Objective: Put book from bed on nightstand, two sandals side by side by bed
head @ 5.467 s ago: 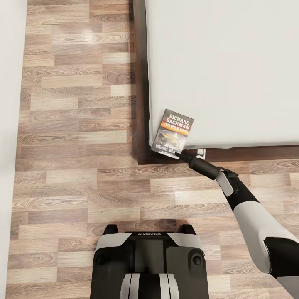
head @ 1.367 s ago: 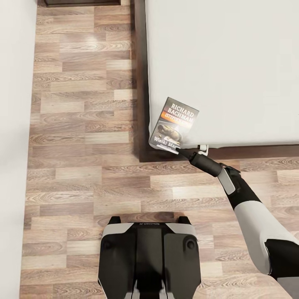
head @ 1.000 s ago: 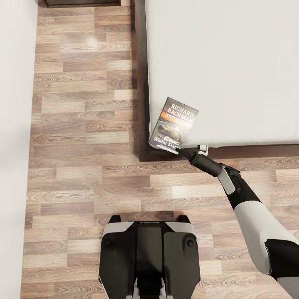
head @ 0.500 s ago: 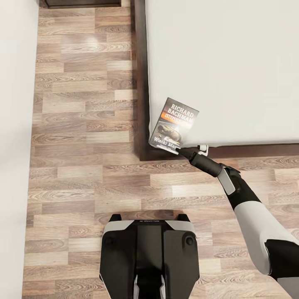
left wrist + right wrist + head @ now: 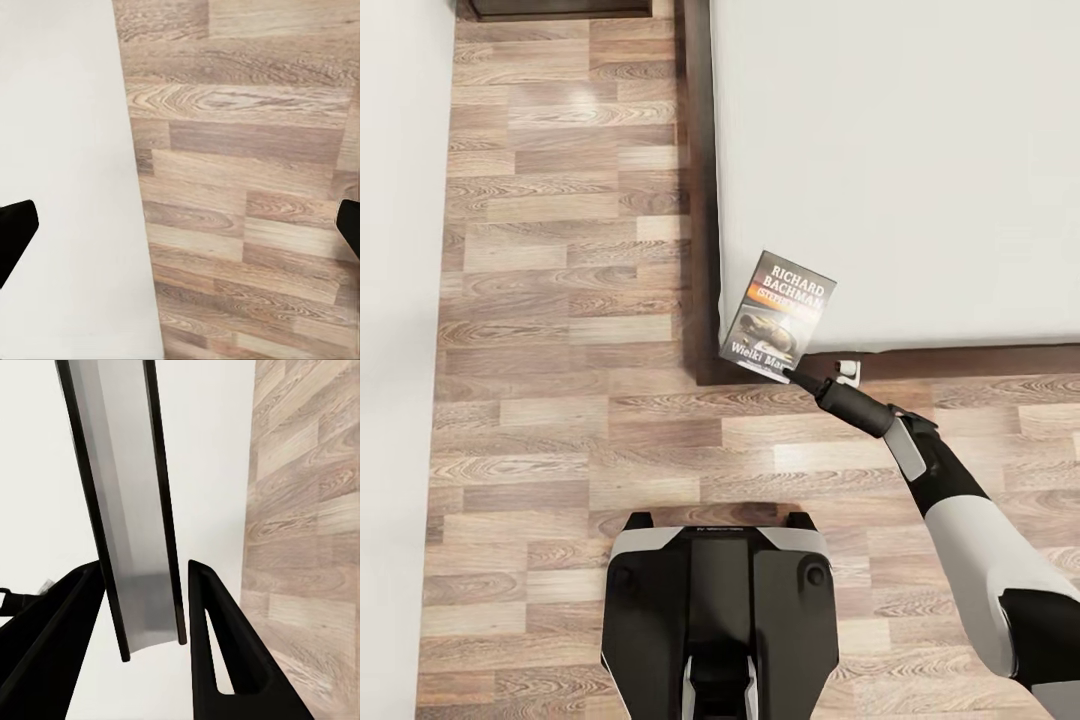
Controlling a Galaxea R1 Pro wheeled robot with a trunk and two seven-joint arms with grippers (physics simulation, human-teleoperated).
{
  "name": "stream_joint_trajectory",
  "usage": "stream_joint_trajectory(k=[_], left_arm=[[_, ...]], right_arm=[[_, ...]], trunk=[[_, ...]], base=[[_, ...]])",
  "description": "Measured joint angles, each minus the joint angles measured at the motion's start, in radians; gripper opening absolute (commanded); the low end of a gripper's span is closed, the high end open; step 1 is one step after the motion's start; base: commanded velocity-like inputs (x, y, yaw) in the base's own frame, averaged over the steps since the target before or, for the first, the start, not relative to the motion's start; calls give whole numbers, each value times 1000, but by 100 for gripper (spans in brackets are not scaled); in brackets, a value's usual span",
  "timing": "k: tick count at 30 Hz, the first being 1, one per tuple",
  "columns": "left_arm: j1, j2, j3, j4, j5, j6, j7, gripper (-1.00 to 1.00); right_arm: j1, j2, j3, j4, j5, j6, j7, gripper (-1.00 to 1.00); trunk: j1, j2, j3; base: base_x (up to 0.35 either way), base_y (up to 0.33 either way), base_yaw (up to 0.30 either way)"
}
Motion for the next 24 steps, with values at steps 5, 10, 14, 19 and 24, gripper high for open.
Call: stream_joint_trajectory(k=[5,10,14,19,24], left_arm=[[0,-24,0,32,1,0,0,100],[0,-42,-1,59,0,-18,0,100],[0,-59,-1,81,-9,-28,-1,100],[1,-82,-2,93,-44,-33,-3,100],[1,-104,-2,97,-70,-34,-3,100]], right_arm=[[3,-1,1,0,1,6,-1,-100],[6,-1,0,0,1,51,0,-100],[7,-3,0,-1,1,94,3,-100],[14,-1,-1,-1,-1,117,5,-100],[20,1,-1,-1,-2,127,5,-100]], trunk=[[0,0,0],[0,0,0],[0,0,0],[0,0,0],[0,0,0]], base=[[0,0,0],[0,0,0],[0,0,0],[0,0,0],[0,0,0]])
